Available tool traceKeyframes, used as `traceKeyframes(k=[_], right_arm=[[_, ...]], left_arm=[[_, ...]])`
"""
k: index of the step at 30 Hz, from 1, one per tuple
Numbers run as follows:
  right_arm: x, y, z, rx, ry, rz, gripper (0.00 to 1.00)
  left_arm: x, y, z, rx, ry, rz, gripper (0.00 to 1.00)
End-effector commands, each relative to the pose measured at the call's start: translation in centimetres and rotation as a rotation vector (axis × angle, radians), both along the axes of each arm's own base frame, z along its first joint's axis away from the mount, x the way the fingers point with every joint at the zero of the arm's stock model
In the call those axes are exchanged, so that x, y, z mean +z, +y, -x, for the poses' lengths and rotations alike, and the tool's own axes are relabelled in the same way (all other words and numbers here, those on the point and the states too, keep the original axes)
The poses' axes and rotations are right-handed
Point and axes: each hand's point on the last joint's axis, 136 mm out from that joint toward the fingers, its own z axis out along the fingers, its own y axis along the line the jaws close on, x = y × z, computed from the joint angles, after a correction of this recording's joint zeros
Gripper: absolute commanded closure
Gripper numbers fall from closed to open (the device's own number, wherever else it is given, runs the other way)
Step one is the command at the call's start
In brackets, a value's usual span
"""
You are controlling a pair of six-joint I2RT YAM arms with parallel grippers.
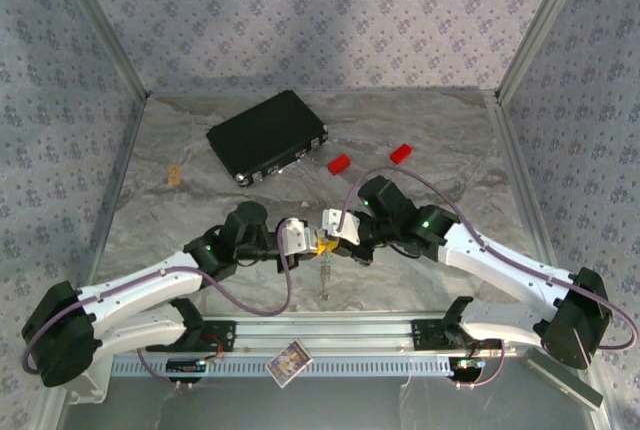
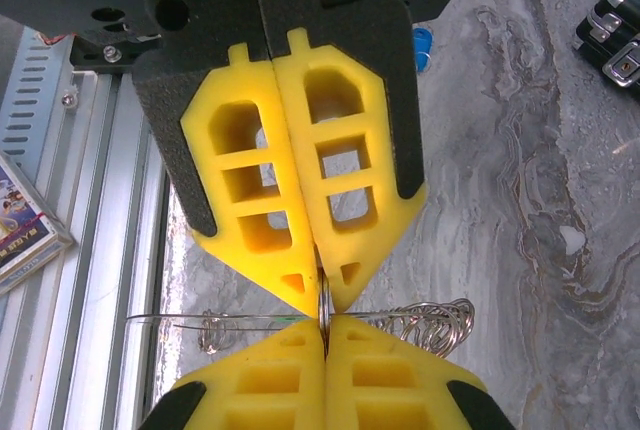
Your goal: Put the keys on the keyring
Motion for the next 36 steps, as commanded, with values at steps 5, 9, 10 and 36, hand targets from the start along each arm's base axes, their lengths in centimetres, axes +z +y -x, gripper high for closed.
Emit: traceKeyframes(k=[5,9,10,36], right_arm=[[2.1,-1.2,-0.4,-0.078,0.035,-0.195,0.70],[1.4,-1.6,-0.1,-0.101,0.062,-0.236,0.68],[1.2,-1.6,0.0,-0.106,0.068,-0.240,0.68],[-1.0,-0.1,-0.5,-0.089,0.110,-0.221,0.84]], left_arm=[[2.4,-0.3,0.6,-0.022,-0.032,0.108,1.00],[2.6,-0.3,0.7,-0.019,-0.021,0.146,1.00],[2.7,-0.4,0.7,-0.020,-0.021,0.151,1.00],[3.4,-0.9,0.5,-0.023,-0.026,0.228,1.00]])
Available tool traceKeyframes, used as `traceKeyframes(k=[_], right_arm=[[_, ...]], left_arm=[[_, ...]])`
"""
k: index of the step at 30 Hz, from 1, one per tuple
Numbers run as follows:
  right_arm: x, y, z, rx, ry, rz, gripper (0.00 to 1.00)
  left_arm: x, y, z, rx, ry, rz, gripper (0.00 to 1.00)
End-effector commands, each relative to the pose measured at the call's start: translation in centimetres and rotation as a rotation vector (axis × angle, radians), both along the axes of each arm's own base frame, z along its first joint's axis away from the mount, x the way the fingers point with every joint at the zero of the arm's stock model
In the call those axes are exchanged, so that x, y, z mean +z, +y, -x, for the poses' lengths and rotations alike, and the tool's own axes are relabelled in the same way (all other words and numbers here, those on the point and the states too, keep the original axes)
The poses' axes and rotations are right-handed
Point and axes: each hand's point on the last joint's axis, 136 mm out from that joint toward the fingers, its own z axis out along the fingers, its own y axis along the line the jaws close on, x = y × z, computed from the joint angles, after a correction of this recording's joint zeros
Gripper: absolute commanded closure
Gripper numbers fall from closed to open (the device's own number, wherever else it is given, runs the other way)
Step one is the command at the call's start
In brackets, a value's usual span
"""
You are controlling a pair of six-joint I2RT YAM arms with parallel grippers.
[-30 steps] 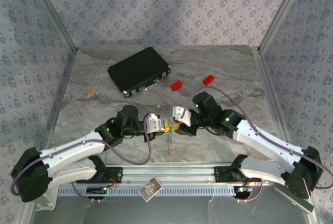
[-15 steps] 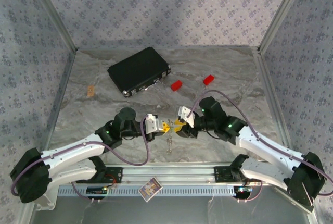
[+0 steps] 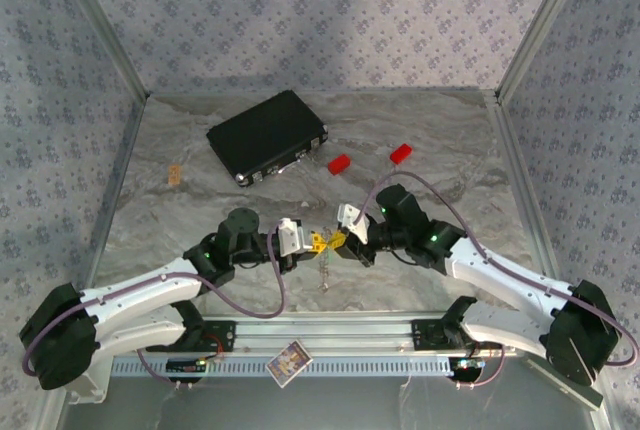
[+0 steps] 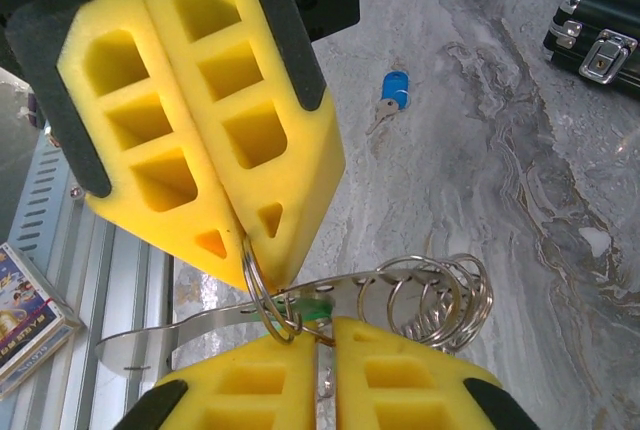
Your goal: Put the keys on the keyring
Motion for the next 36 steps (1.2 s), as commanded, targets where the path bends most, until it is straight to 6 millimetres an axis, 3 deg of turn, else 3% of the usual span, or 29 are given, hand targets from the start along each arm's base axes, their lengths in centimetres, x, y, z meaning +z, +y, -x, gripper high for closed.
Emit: traceKeyframes(k=[1,3,6,17,30,36], right_arm=[[0.1,0.1,0.2,0.008,-0.008,-0.010,0.79],[0.2,-0.2,0.1,-0.010,-0.020,-0.006,0.70],[0.6,-0.9,0.1,-0.030,-0.039,-0.010,0.67],[2.3,-0.6,0.7,-0.009,-0.072,-0.074,0.67],[0.0,-1.8,0.4,-0.143,-0.020,-0.067,0.66],[0.4,-1.8,0.3,-0.183,-0.052,-0.110,0.66]], left_arm=[[2.0,-0.6,0.4,-0.032,-0.036,0.077,1.00],[2.0,-0.5,0.4,-0.031,-0.038,0.076,1.00],[1.9,-0.4,0.3,-0.027,-0.037,0.073,1.00],[1.9,-0.4,0.4,-0.029,-0.033,0.075,1.00],[2.6,-0.2,0.0,0.004,-0.046,0.113,1.00],[2.8,-0.3,0.0,0.006,-0.023,0.143,1.00]])
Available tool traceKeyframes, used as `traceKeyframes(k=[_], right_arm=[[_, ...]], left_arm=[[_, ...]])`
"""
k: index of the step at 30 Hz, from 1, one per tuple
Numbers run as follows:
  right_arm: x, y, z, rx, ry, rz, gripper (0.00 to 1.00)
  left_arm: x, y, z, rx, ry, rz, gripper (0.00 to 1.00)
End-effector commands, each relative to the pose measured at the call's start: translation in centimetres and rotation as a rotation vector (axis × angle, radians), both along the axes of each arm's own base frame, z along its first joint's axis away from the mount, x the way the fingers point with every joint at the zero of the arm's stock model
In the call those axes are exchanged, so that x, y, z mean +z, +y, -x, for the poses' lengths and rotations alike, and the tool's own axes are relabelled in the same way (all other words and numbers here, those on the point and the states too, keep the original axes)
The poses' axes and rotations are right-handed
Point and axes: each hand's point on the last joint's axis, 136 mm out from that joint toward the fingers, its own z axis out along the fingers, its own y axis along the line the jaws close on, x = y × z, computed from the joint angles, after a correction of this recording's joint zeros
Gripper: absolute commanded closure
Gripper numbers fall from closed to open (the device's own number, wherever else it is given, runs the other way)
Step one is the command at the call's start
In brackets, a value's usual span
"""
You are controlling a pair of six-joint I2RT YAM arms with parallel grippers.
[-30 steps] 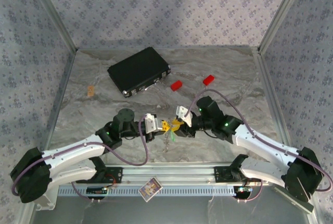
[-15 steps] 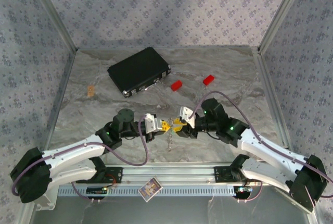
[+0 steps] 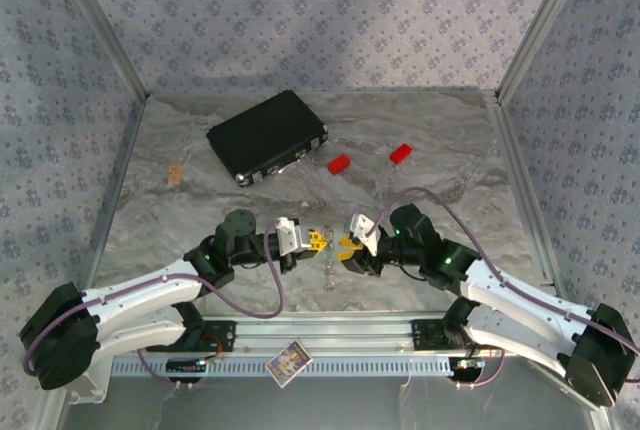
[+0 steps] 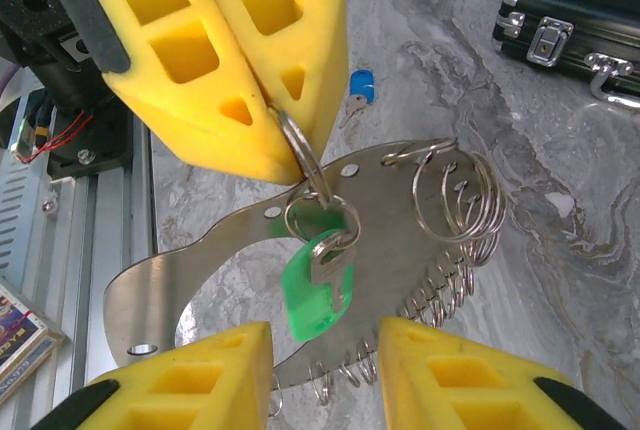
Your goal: Put the keys on the keyring
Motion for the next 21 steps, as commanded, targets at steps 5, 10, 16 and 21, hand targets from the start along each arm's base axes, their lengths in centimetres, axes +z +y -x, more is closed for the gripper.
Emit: traceKeyframes(k=[5,10,16,21], right_arm=[[2.4,0.4,-0.3,-0.019,-0.062,-0.105,0.66],[4.1,1.0,-0.1,0.016,-0.105,-0.163,0.66],[4.7,1.5,-0.2,0.034,-0.116,-0.185,0.68],[4.5,1.5,-0.4,0.022,-0.117,-0.176,0.70]], left_arm=[[2.2,-0.2,0.3,-0.008,-0.019,0.107,1.00],[2.1,-0.3,0.5,-0.023,-0.009,0.107,1.00],[2.1,-0.4,0.6,-0.033,-0.006,0.111,1.00],[2.1,-0.5,0.6,-0.036,-0.006,0.114,1.00]])
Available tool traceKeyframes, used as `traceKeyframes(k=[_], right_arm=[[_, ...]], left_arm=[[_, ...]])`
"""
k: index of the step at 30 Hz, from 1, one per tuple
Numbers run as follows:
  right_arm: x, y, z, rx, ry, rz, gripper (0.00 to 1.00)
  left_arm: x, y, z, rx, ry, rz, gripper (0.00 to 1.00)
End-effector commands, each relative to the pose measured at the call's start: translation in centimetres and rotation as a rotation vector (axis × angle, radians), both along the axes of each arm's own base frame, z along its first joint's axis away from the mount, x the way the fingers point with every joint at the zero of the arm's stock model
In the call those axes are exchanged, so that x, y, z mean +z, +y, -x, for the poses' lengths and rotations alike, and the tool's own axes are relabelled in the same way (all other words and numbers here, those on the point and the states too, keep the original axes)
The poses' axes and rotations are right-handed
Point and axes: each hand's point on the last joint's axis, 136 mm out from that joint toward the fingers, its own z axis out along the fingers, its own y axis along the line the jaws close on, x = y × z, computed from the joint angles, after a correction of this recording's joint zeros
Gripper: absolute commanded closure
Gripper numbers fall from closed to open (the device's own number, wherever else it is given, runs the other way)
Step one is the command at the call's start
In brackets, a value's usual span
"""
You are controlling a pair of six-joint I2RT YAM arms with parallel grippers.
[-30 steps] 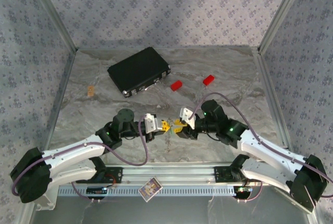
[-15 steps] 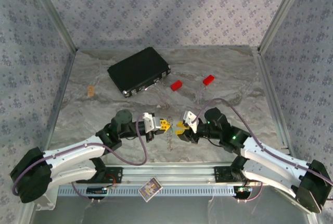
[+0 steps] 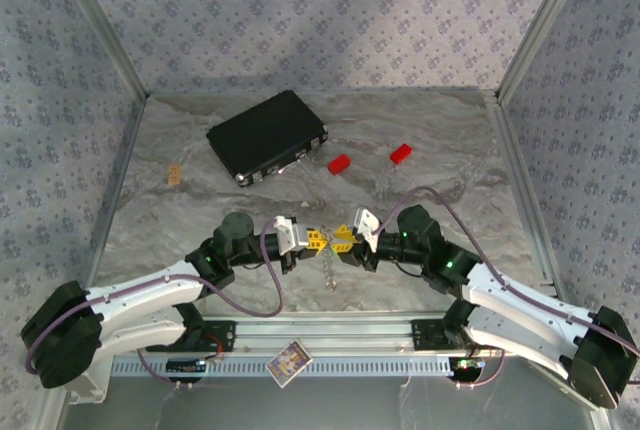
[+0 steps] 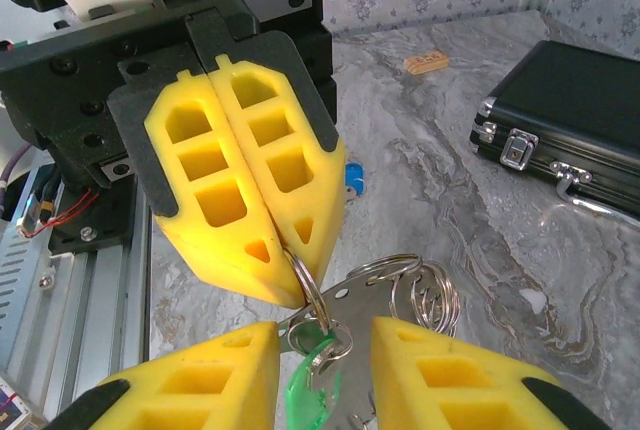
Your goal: Put the keys on the keyring
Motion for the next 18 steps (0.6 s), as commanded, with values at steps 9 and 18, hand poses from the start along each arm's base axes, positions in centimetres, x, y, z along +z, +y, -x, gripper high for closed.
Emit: traceKeyframes(k=[9,18], right_arm=[[-2.1,-0.5,0.2,-0.026,0.058,0.049,0.66],[-2.6,0.4,0.3,0.000,0.079,0.043,0.65]], left_arm=[[2.2,-0.3,0.4,-0.026,-0.040,0.074,1.00],[2.4,-0.3,0.3,-0.026,-0.042,0.078,1.00]])
